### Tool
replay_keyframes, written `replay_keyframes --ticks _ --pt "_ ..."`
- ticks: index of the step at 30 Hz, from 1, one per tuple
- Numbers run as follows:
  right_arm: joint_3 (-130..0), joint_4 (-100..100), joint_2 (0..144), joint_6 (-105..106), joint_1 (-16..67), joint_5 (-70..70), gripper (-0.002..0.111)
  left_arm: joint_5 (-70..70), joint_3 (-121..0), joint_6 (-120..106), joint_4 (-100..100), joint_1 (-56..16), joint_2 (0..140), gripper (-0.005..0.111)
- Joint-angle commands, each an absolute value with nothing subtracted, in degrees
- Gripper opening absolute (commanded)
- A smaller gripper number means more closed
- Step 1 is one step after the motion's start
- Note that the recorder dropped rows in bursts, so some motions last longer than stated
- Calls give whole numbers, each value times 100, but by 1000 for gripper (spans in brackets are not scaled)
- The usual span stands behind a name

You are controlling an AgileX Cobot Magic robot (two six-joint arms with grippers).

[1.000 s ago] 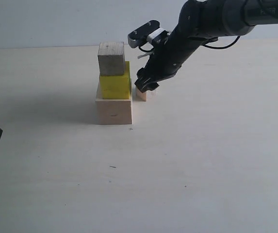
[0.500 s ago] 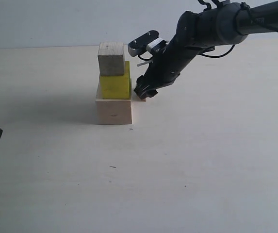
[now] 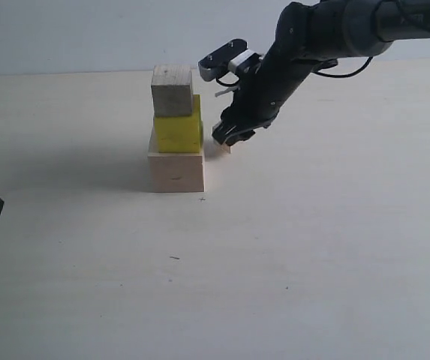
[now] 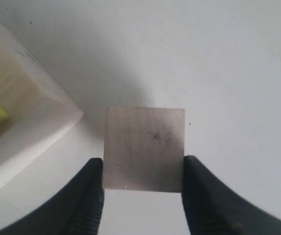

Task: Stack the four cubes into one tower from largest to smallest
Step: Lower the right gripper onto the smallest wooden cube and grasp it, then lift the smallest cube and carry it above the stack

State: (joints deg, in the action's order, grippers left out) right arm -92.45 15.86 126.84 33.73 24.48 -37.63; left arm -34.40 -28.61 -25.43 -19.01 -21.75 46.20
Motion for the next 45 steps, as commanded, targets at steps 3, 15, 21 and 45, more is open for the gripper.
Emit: replay_keyframes --ticks 3,15,21,45 --pt "-9238 670 11965 2659 2389 -4209 0 -3375 -2844 -2466 -1859 -2162 4663 0" --pt "-9238 2508 10410 5353 1493 -5710 0 -3607 -2865 -2377 -2015 -2162 4599 0" --pt "-9238 3540 10067 7087 1536 -6296 0 -3669 -2878 -2377 -2171 -2162 4503 0" --pt "-10279 1183 10113 1960 3330 -5762 0 -3736 -2878 -2396 -2419 -2162 4334 0"
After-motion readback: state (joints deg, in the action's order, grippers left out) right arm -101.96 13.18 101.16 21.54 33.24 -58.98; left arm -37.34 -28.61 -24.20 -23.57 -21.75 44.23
